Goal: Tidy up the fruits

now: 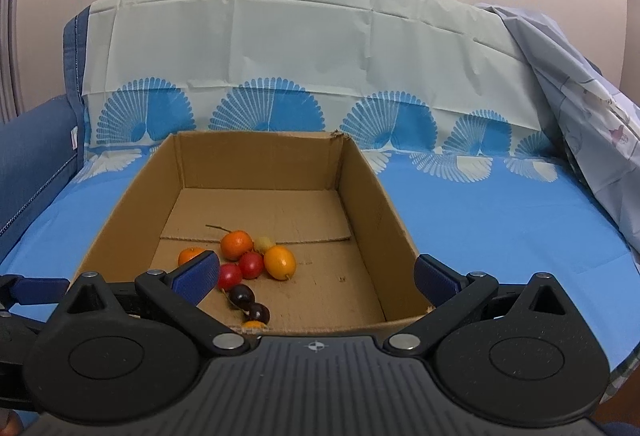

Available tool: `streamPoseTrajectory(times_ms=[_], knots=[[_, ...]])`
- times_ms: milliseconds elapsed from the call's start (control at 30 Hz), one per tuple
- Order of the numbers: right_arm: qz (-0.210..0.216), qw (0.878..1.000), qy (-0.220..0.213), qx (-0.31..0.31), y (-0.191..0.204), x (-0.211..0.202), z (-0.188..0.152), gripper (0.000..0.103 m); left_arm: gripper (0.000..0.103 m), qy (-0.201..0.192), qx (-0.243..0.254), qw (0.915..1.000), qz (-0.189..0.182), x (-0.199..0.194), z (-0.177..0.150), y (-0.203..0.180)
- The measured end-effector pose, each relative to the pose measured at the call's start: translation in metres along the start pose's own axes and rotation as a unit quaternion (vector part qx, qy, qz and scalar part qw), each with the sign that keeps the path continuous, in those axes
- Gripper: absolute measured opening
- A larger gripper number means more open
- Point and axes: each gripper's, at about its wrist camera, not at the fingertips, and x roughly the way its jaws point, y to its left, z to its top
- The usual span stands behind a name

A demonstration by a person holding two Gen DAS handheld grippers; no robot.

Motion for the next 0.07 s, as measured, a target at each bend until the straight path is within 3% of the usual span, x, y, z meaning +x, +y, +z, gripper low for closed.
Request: streamPoseTrajectory(times_ms=[67], knots=[[0.0,1.0,-0.007,0.001,-0.0009,0.0006,0.0024,0.102,0.103,-0.003,-0.004,1.0,0.0,0.0005,0.0031,0.0004]])
